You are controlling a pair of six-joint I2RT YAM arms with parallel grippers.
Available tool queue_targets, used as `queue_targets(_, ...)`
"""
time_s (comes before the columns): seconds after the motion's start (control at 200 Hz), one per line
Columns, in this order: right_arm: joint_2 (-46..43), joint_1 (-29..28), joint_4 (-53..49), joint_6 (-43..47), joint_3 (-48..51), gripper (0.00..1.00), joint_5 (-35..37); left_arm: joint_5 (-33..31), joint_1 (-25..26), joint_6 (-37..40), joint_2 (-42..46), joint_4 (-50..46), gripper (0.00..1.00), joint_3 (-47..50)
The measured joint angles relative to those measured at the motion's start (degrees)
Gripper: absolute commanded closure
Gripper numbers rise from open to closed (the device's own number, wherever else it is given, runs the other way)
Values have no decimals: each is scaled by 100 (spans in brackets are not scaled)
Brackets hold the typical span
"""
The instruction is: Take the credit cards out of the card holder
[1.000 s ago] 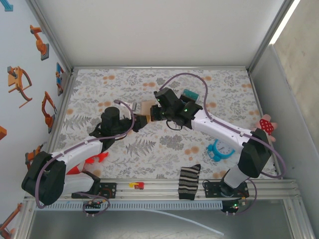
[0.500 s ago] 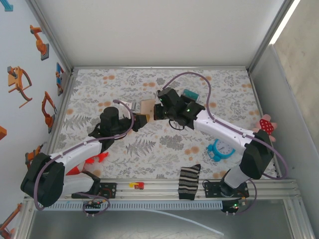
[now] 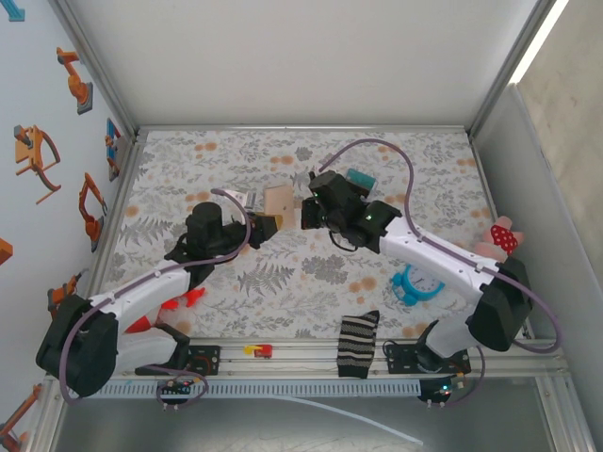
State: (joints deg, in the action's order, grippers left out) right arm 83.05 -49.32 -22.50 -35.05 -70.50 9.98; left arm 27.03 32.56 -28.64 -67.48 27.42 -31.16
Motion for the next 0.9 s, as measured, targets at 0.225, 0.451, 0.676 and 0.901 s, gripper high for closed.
queue_targets(0.225,-57,24,354,48,247,100,15,114,0,0,232,-26,100,0)
queue_targets(0.451,-59,186,555,118,299,100,-9,181,0,46,527,-186,100,0)
queue_targets(0.676,-111,345,975,201,616,98,-439,553,0,105,636,-229,100,0)
queue_targets(0.901,-310,605,1495,162,1084,71,-1073,881,0,157,765,-267,100,0)
